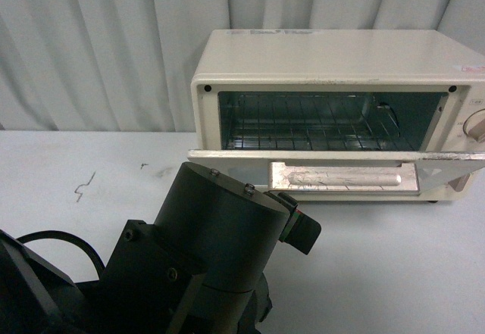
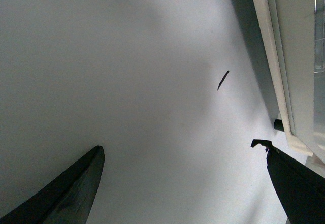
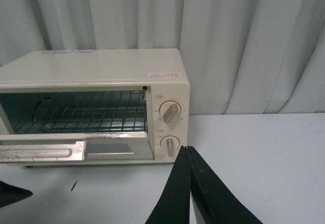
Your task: Open oven
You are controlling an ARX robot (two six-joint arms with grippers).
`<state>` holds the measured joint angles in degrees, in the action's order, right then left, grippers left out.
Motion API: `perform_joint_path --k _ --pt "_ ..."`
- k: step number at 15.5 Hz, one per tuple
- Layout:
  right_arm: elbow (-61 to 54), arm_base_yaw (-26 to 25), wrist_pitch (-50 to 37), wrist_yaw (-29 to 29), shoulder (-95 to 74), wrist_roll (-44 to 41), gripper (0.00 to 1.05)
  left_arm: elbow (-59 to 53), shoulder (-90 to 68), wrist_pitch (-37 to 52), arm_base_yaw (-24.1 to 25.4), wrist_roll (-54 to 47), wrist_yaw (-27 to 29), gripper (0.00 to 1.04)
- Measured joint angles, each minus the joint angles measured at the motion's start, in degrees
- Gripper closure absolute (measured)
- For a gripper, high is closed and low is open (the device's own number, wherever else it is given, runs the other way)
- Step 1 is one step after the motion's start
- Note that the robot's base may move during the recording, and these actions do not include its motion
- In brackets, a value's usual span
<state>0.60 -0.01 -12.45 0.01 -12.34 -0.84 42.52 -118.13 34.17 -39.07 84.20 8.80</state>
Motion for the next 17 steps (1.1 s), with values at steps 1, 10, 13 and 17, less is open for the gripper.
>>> perform_joint_path --k 1,10,13,17 --pt "0.0 0.0 0.8 0.0 0.9 0.0 1.03 0.0 0.0 0.0 0.0 0.0 0.0 0.07" --pt "0.0 0.0 12.7 0.0 12.2 0.0 1.0 0.0 0.0 0.0 0.0 0.0 0.0 0.07" --pt "0.0 0.0 12.7 0.0 12.2 0.0 0.59 0.0 0.0 0.0 0.0 0.0 0.0 0.07" --pt "0.0 0.0 12.7 0.0 12.2 0.0 0.19 0.0 0.0 0.0 0.0 0.0 0.0 0.07"
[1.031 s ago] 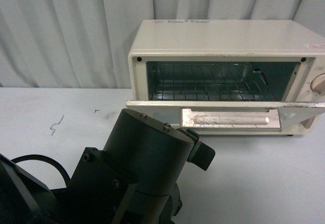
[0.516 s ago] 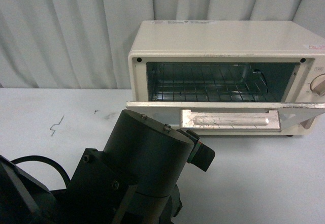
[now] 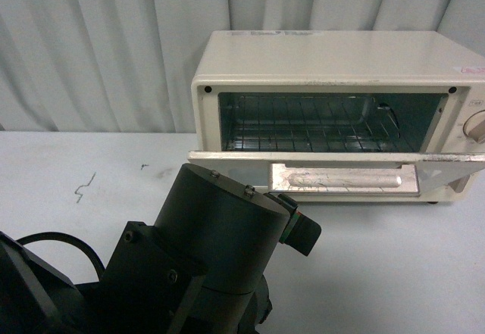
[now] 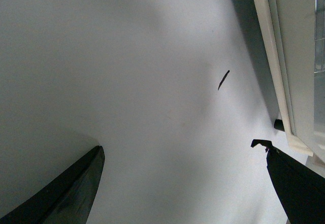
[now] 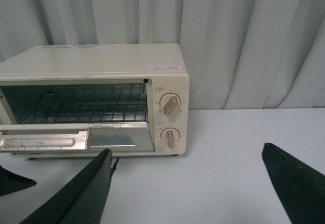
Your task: Open oven
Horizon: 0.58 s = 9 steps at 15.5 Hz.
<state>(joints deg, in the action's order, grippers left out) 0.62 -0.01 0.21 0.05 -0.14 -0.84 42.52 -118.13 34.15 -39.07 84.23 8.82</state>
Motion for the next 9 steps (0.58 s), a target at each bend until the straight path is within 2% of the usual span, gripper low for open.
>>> perform_joint_path --k 1,2,3,5,6,8,9 --pt "0.0 0.0 0.0 0.0 0.0 0.0 0.08 0.0 0.0 0.0 0.0 0.0 0.0 0.07" --pt "0.0 0.0 0.0 0.0 0.0 0.0 0.05 0.0 0.0 0.0 0.0 0.0 0.0 0.07" --pt "0.0 0.0 0.0 0.0 0.0 0.0 0.08 0.0 0.0 0.0 0.0 0.0 0.0 0.07" --pt "0.0 0.0 0.0 0.0 0.0 0.0 0.06 0.0 0.0 0.0 0.0 0.0 0.0 0.07" --pt "0.0 0.0 0.0 0.0 0.0 0.0 0.06 -0.9 -0.6 4.2 -0.3 -0.8 1.7 0.07" --pt "0.0 0.0 0.0 0.0 0.0 0.0 0.06 -6.9 -3.5 19.2 -0.7 -5.9 9.4 0.07" --pt "0.0 0.0 0.1 0.0 0.0 0.0 0.06 -9.0 -3.4 23.5 -0.8 -7.8 9.4 0.07"
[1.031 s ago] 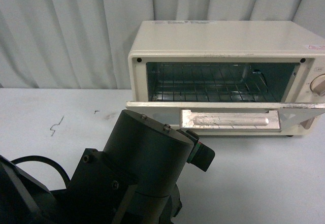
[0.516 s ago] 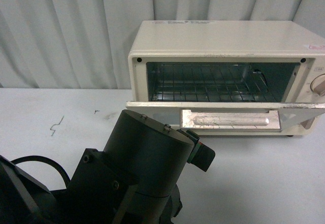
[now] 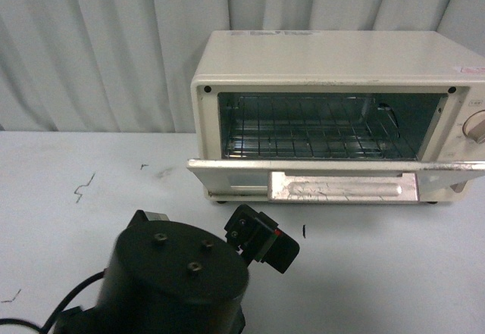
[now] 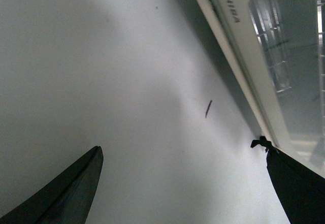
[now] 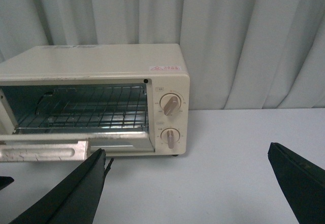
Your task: Open oven
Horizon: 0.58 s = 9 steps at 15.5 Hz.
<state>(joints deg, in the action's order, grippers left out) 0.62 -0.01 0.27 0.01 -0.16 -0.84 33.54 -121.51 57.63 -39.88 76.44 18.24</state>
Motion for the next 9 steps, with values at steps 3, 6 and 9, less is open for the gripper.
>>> perform_joint_path --k 3,6,9 --pt "0.0 0.0 0.0 0.0 0.0 0.0 0.06 -7.1 3.8 10.9 0.7 -6.7 -4.3 0.07" --pt "0.0 0.0 -0.1 0.0 0.0 0.0 0.06 -15.0 9.7 15.1 4.0 -14.4 -10.9 0.07" --pt "0.0 0.0 -0.1 0.0 0.0 0.0 0.06 -23.2 21.3 8.4 8.0 -23.6 -16.9 0.07"
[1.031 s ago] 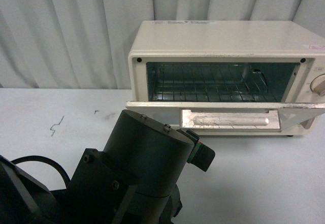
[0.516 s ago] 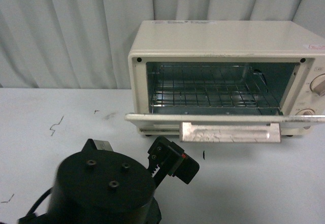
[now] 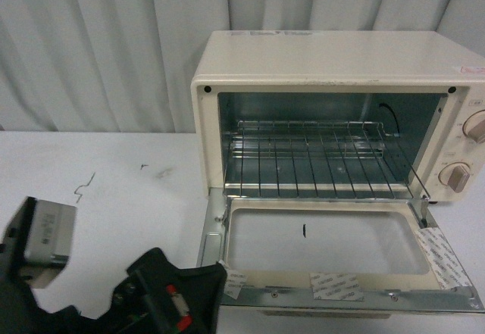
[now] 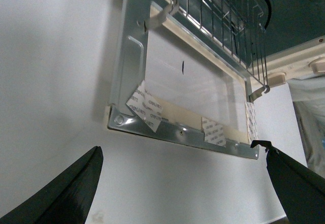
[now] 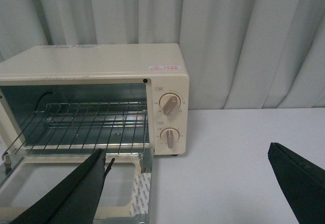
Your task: Open oven
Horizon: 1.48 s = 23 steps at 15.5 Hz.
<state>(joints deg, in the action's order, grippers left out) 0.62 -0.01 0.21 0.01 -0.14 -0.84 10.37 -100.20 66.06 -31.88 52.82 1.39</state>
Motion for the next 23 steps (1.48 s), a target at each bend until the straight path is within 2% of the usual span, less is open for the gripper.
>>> perform_joint_path --k 3,5,6,7,8,10,12,13,18,19,20,23 --pt "0.0 0.0 0.0 0.0 0.0 0.0 0.06 -3.6 18.8 -10.2 5.7 -7.9 1.4 0.07" --pt "0.0 0.0 0.0 0.0 0.0 0.0 0.06 -3.5 29.3 -15.8 5.1 -11.4 3.7 0.07" --pt "0.0 0.0 0.0 0.0 0.0 0.0 0.06 -4.1 28.5 -9.4 3.2 -15.5 9.3 0.11" --pt "0.0 0.0 0.0 -0.1 0.0 0.0 0.06 -5.1 29.0 -5.7 3.3 -26.5 19.7 0.26" --pt "0.0 0.0 0.0 0.1 0.0 0.0 0.06 -6.4 37.7 -11.3 7.0 -37.6 22.9 0.4" --pt "0.0 0.0 0.0 -0.1 0.0 0.0 0.06 -8.2 50.9 -19.5 12.9 -49.0 17.9 0.69" --pt "0.0 0.0 0.0 0.0 0.0 0.0 0.06 -9.8 58.4 -26.4 17.2 -51.3 13.4 0.94" --pt "0.0 0.0 0.0 0.0 0.0 0.0 0.06 -9.8 62.3 -29.3 19.1 -51.6 11.6 1.03" --pt "0.0 0.0 0.0 0.0 0.0 0.0 0.06 -9.8 75.6 -41.6 25.3 -51.8 5.3 1.03" --pt "0.0 0.0 0.0 0.0 0.0 0.0 0.06 -9.8 78.0 -44.2 29.5 -51.8 0.3 1.03" --pt "0.0 0.0 0.0 0.0 0.0 0.0 0.06 -9.8 79.7 -45.5 32.4 -51.8 -0.3 1.03" --pt "0.0 0.0 0.0 0.0 0.0 0.0 0.06 -9.8 83.9 -49.8 31.8 -51.8 -1.4 1.03"
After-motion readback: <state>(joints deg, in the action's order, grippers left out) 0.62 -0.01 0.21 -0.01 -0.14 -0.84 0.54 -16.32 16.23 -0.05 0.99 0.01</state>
